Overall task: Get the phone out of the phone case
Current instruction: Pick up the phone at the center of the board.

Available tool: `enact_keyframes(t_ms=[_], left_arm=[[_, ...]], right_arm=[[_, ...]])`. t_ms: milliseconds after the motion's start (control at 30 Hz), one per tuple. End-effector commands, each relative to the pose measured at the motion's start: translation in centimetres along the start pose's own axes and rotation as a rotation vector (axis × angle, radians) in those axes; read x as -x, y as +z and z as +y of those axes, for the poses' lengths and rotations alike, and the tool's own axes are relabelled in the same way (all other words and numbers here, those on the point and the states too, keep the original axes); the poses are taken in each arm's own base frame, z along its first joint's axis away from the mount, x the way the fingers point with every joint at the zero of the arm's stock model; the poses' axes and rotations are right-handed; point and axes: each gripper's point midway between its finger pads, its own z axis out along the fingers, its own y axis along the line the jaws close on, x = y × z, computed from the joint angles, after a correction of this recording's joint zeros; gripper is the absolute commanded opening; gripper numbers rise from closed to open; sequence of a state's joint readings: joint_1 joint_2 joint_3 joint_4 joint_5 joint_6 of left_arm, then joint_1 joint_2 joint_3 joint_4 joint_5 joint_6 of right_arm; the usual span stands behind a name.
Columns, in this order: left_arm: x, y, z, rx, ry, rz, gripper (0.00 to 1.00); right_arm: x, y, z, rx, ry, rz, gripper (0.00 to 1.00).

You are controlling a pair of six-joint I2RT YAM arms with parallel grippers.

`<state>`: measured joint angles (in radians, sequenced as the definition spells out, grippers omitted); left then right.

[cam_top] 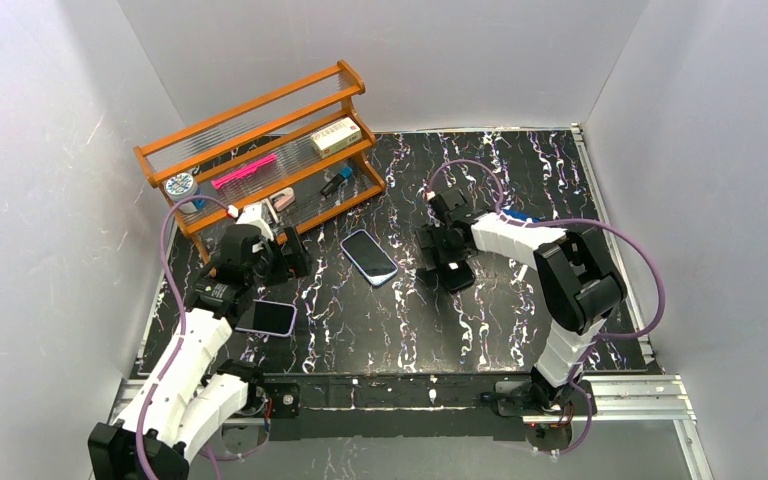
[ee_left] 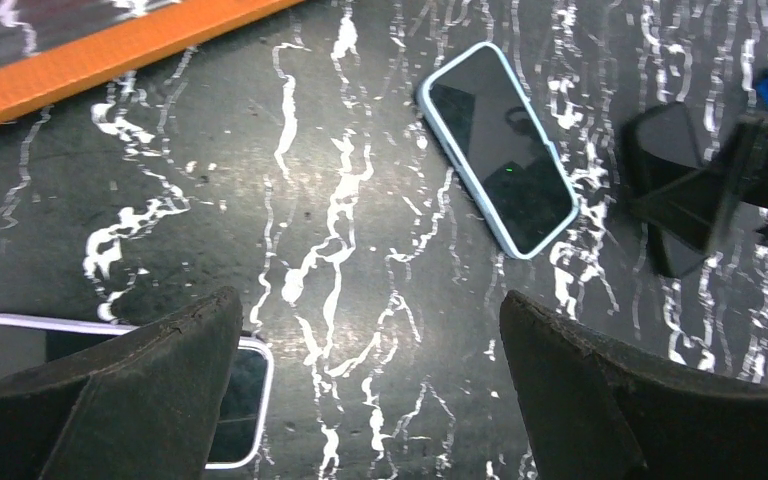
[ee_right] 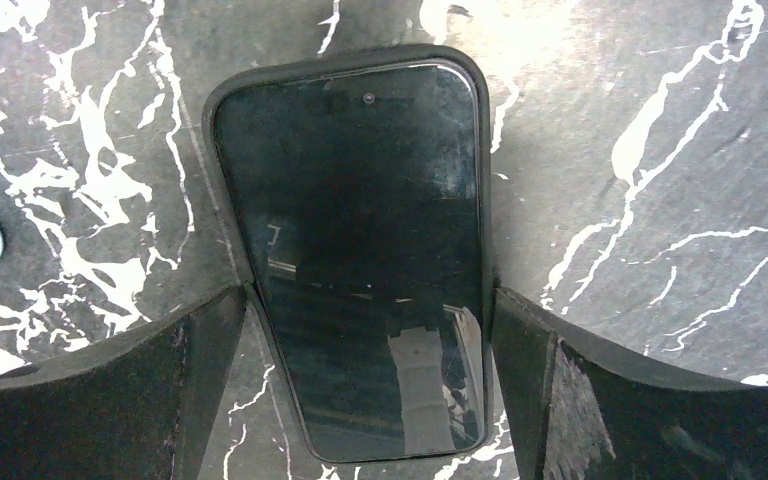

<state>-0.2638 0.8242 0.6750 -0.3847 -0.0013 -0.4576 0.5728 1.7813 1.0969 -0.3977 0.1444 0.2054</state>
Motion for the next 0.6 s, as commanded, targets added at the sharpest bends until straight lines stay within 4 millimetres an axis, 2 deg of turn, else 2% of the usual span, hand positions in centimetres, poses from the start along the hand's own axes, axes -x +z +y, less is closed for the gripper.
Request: enact_keyframes(t_ms=[0, 100, 200, 267, 433, 500, 567], left_arm=[[0.3, -0.8, -2.6, -0.129, -0.035, 0.014, 0.98], [-0.5, -0.2, -4.6, -0.215, -0.082, 0.074, 0.98], [-1.3, 0.7, -6.3, -0.245, -0.083, 0.118, 0.98], [-1.9, 1.3, -7.6, -0.254, -0.064, 0.127, 0.98], [-4.2, 3.2, -10.9, -0.288, -0.082, 0.15, 0.98], [-4.5, 3.7, -12.6, -0.337, -0.113, 0.122, 0.98], [-4.8, 4.0, -13.7, -0.371, -0.147, 0.09, 0.97]], right_arm=[[-6.9, 0.9, 1.4, 0.027, -0.046, 0.24, 0.98], [-7.2, 0.7, 2.0, 0.037, -0.048, 0.237, 0.91], [-6.3, 0.1, 3.1, 0.08, -0.025, 0.185, 0.66], [-5.6, -0.4, 4.2, 0.122, -0.01, 0.148, 0.53], [-3.7, -2.3, 5.4, 0.173, 0.042, 0.018, 0.32], [-2.8, -3.2, 6.2, 0.21, 0.088, -0.048, 0.21], [-2.1, -4.6, 7.1, 0.263, 0.113, -0.108, 0.15]])
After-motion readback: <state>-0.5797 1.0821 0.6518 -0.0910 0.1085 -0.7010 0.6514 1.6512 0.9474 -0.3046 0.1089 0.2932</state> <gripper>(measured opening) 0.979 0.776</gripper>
